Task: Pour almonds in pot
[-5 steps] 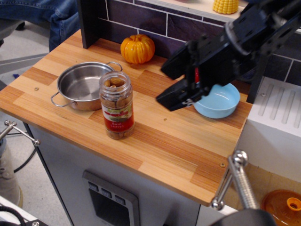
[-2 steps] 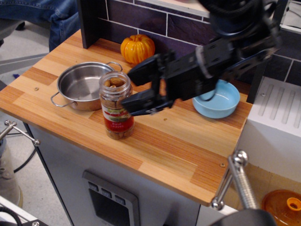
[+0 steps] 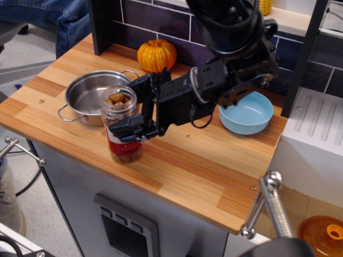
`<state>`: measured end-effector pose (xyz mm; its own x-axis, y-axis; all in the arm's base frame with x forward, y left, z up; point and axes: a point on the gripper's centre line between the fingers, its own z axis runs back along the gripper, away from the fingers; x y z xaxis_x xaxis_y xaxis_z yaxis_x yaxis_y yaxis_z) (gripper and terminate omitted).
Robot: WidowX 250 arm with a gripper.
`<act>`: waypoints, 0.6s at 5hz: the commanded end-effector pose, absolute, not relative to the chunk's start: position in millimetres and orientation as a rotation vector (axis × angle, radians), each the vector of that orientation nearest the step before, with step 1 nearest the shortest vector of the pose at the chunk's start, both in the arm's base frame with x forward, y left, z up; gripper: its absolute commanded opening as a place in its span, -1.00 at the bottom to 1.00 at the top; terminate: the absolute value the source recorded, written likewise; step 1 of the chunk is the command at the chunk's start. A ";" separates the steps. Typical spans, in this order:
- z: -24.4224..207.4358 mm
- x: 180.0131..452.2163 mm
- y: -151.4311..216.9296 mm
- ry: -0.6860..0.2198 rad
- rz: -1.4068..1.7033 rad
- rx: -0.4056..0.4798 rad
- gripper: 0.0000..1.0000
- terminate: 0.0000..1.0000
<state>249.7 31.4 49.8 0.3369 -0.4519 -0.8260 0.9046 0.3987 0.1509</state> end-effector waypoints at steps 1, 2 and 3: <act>56.9 239.2 53.0 0.763 -0.976 0.737 1.00 -1.00; 60.2 243.4 56.3 0.691 -0.972 0.728 1.00 -1.00; 65.2 254.3 43.0 0.544 -1.014 0.592 -1.00 -1.00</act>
